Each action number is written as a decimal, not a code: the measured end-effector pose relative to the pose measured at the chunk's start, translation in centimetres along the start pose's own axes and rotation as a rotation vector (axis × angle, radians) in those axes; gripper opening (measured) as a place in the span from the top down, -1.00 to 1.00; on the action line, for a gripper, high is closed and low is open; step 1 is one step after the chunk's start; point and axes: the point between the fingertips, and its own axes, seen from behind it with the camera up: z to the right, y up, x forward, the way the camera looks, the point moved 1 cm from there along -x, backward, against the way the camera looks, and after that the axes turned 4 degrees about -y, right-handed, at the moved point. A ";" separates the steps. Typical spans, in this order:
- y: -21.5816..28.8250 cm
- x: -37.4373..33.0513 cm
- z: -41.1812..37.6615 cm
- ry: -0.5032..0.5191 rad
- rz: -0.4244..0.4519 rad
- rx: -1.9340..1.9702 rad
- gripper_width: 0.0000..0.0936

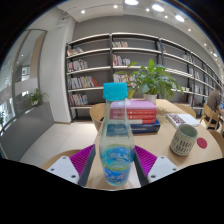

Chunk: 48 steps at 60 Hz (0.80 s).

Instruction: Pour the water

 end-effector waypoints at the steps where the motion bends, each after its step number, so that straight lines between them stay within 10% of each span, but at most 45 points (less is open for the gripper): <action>1: 0.2 0.2 -0.1 0.003 0.014 -0.003 -0.56; 21: 1.2 2.0 0.5 0.029 0.154 0.028 0.16; 48: 5.6 1.9 3.6 0.189 0.061 0.551 0.16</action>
